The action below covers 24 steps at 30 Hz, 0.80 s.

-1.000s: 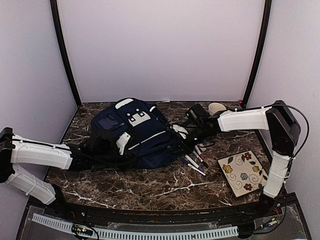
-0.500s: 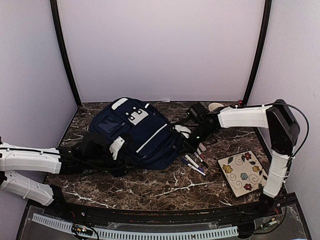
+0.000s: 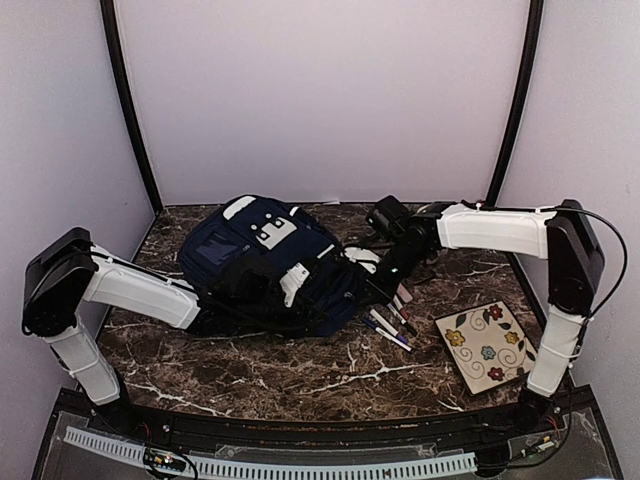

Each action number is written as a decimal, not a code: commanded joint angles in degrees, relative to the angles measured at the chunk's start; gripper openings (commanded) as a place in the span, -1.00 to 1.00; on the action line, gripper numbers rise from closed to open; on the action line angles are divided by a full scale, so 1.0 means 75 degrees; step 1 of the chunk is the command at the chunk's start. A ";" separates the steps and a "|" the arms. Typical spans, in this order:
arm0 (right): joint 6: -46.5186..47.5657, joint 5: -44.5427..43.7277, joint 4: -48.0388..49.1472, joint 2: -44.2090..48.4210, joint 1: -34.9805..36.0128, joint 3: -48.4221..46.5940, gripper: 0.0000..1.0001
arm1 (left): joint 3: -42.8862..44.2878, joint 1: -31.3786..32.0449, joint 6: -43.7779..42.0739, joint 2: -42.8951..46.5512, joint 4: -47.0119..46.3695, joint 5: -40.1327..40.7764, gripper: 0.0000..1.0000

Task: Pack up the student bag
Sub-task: Hold the student bag at the center of the board.

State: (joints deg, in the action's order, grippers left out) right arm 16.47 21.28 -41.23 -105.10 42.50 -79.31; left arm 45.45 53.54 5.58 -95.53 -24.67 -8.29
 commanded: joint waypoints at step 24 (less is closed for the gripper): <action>0.0564 -0.0066 -0.0971 0.0510 0.0000 -0.0221 -1.00 | 0.0625 0.0127 -0.0813 -0.1434 -0.1880 0.0216 -0.34</action>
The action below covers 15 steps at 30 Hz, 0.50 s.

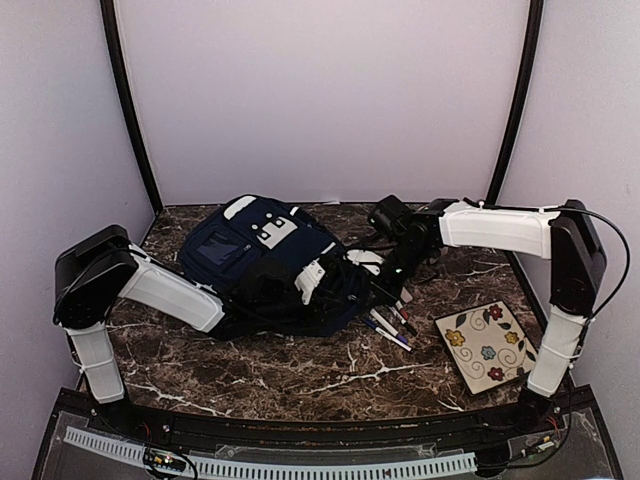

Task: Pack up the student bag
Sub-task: Hold the student bag at the center of the board.

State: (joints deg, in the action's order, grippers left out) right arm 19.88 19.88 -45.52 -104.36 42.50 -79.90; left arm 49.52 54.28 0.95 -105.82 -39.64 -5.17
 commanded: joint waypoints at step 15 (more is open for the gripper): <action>0.0181 -0.0774 -0.0445 -0.0851 -0.1562 -0.0591 -1.00 | -0.0848 0.0102 -0.0161 0.1097 0.0669 -0.0383 -1.00</action>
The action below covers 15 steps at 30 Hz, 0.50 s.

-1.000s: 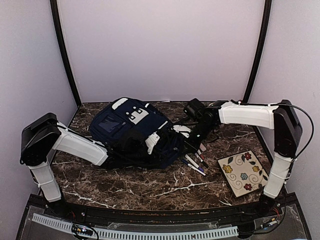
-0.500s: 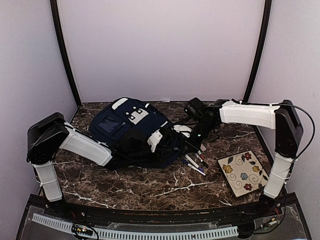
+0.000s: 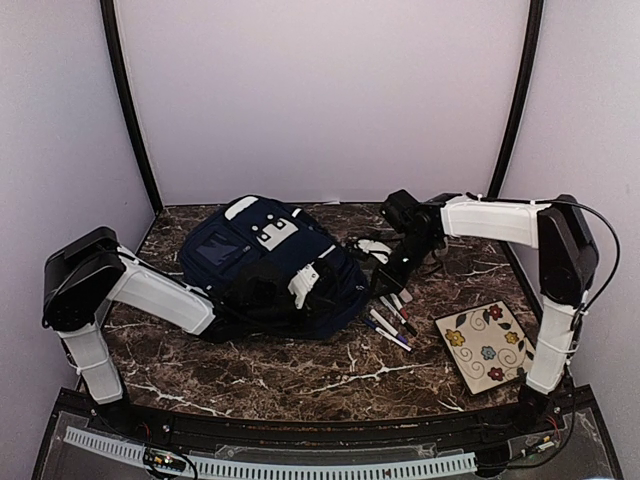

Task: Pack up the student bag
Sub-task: Hold the student bag at the center of the board, then zip the student bag into the largest pocket of the bag.

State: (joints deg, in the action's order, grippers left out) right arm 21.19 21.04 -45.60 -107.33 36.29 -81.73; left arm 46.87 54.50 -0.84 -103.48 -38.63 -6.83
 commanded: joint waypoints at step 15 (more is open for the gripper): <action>-0.0126 -0.1527 0.0257 -0.1480 -0.1121 -0.0896 -1.00 | -0.1887 0.0420 0.1019 0.3233 0.3154 0.0062 -1.00</action>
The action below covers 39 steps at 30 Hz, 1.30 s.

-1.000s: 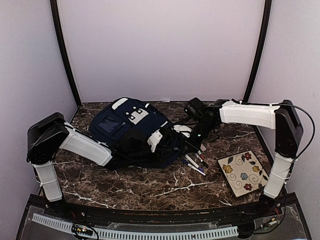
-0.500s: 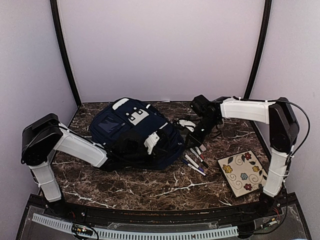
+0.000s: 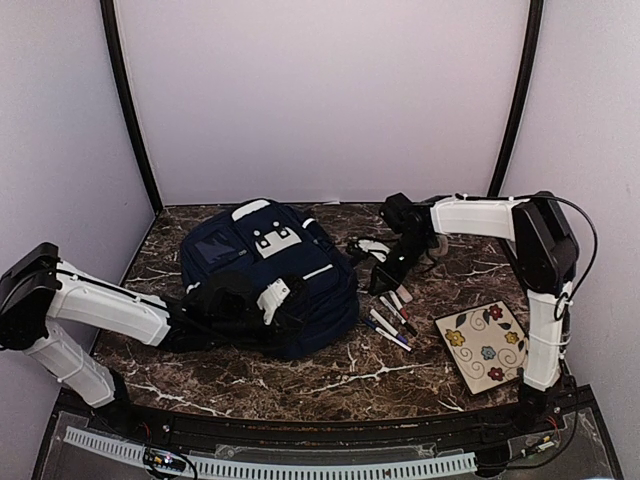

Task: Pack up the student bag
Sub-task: Zip the student bag into the largest pocket of the bag, then hold the student bag at the center of the board.

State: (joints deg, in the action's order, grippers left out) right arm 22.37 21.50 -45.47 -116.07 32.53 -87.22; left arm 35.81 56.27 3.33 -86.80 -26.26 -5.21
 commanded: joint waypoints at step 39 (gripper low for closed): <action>-0.0416 -0.0013 0.0634 0.1399 0.0253 0.0969 -1.00 | 0.4330 0.0271 -0.0210 -0.3247 0.1642 0.2101 -0.04</action>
State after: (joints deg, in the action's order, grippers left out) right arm 19.44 19.86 -40.14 -109.16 34.13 -80.77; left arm 66.19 58.04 1.65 -110.10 -16.12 6.50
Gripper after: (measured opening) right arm 0.022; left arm 0.495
